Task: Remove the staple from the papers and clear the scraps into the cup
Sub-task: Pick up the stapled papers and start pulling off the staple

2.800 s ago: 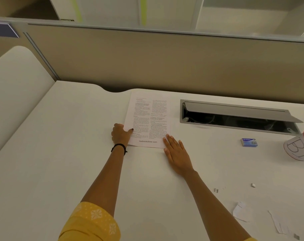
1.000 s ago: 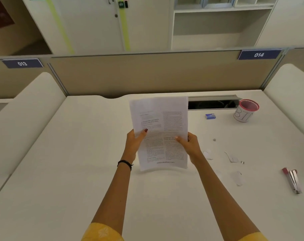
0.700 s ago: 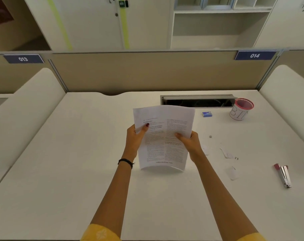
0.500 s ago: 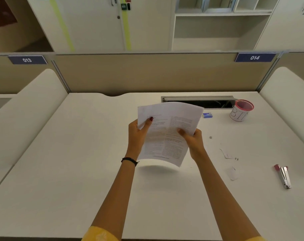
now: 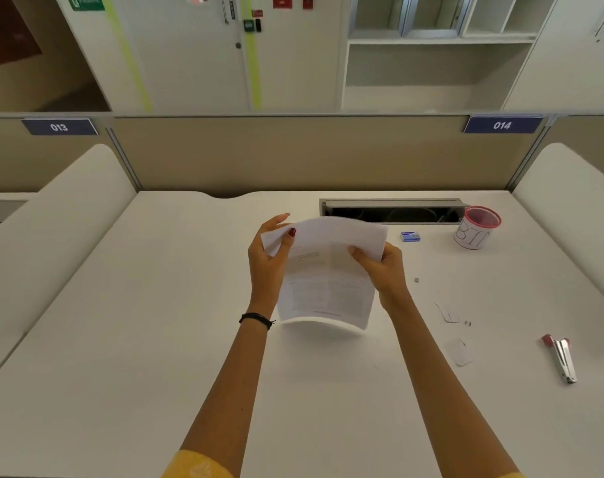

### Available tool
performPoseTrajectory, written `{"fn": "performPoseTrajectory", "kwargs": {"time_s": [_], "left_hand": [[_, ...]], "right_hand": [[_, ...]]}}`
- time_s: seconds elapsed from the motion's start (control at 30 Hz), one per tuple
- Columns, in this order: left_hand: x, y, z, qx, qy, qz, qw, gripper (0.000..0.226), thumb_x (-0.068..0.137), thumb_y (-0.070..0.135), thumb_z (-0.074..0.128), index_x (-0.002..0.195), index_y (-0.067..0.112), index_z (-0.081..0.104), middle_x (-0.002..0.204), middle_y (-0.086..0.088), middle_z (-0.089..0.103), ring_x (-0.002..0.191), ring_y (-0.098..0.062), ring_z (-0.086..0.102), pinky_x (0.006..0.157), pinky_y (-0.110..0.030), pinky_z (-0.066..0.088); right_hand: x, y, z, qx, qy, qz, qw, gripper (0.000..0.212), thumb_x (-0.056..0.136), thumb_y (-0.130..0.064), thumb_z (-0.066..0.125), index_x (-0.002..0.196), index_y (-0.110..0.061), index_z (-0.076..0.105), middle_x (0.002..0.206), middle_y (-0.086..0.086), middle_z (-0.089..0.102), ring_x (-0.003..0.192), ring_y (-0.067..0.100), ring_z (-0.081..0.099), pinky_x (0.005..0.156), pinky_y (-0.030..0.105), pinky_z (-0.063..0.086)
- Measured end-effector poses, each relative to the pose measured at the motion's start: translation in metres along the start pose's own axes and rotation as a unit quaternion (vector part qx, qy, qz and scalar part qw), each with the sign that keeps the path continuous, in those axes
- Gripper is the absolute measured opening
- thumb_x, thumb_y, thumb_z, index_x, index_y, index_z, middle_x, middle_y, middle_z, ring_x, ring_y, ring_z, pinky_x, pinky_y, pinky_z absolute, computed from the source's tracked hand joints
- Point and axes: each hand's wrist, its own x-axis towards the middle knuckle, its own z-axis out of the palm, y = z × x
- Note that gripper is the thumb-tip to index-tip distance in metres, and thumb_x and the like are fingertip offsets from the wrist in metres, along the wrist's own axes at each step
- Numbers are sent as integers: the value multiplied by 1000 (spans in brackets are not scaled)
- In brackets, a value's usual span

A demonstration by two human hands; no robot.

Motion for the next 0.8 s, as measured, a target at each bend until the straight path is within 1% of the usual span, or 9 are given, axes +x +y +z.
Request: {"fn": "performPoseTrajectory", "kwargs": {"time_s": [0.1, 0.23, 0.3, 0.4, 0.47, 0.53, 0.67, 0.73, 0.8], "left_hand": [[-4, -17, -5, 33, -19, -48, 998, 24, 89, 31, 55, 113, 28, 54, 110, 4, 62, 99, -18, 61, 74, -24, 54], [-11, -31, -6, 54, -36, -72, 995, 16, 95, 28, 46, 110, 28, 52, 101, 1, 63, 94, -23, 63, 70, -24, 55], [-8, -25, -3, 52, -26, -57, 997, 17, 96, 28, 43, 112, 28, 50, 102, 3, 62, 94, -19, 63, 69, -22, 54], [-5, -16, 2, 59, -10, -31, 998, 28, 97, 26, 41, 124, 25, 43, 111, 5, 58, 97, -12, 61, 66, -17, 52], [-5, -15, 3, 72, -12, -9, 997, 41, 96, 21, 44, 134, 28, 32, 120, 10, 52, 98, 3, 59, 66, -13, 51], [-5, -19, 3, 103, -20, 8, 994, 54, 95, 17, 47, 140, 32, 20, 127, 7, 47, 96, 8, 57, 67, -10, 50], [-1, -36, 1, 176, -49, 42, 982, 66, 95, 16, 47, 140, 42, 6, 144, -3, 37, 102, -13, 59, 74, -9, 50], [-1, -41, 1, 196, -62, 52, 977, 69, 96, 17, 46, 141, 43, 1, 143, 4, 36, 105, -19, 58, 78, -14, 51], [-1, -43, 3, 207, -61, 56, 975, 70, 96, 16, 46, 143, 40, -1, 138, 15, 33, 101, -16, 59, 78, -15, 52]], "right_hand": [[1, 6, -1, -13, -7, 23, 1000, 22, 84, -12, 64, 106, -15, 59, 88, -5, 64, 80, 12, 64, 64, 20, 57], [5, 8, 4, -20, -1, 16, 1000, 17, 87, -13, 59, 94, -28, 59, 87, -7, 63, 80, 14, 63, 67, 25, 54], [9, 5, 7, -19, 21, -1, 1000, 15, 88, -13, 59, 91, -28, 59, 84, -8, 63, 77, 13, 63, 66, 23, 54], [14, 9, 9, -10, 61, -13, 998, 12, 87, -16, 61, 98, -18, 60, 86, -6, 64, 77, 13, 64, 63, 18, 56], [16, 16, 8, -21, 69, -9, 997, 15, 86, -19, 62, 101, -17, 59, 89, -5, 64, 81, 17, 65, 65, 21, 56], [16, 22, 6, -30, 78, -13, 996, 10, 87, -17, 60, 97, -19, 59, 89, -6, 65, 79, 17, 65, 66, 24, 55], [19, 30, 5, -44, 87, -31, 995, 5, 90, -18, 57, 92, -17, 61, 88, -3, 67, 78, 22, 66, 67, 31, 57], [21, 32, 5, -43, 88, -32, 995, 5, 90, -19, 57, 88, -20, 62, 86, -1, 68, 76, 23, 67, 66, 31, 58], [23, 33, 5, -39, 91, -28, 995, 6, 90, -20, 57, 86, -19, 62, 85, 0, 68, 74, 23, 67, 66, 32, 58]]}}
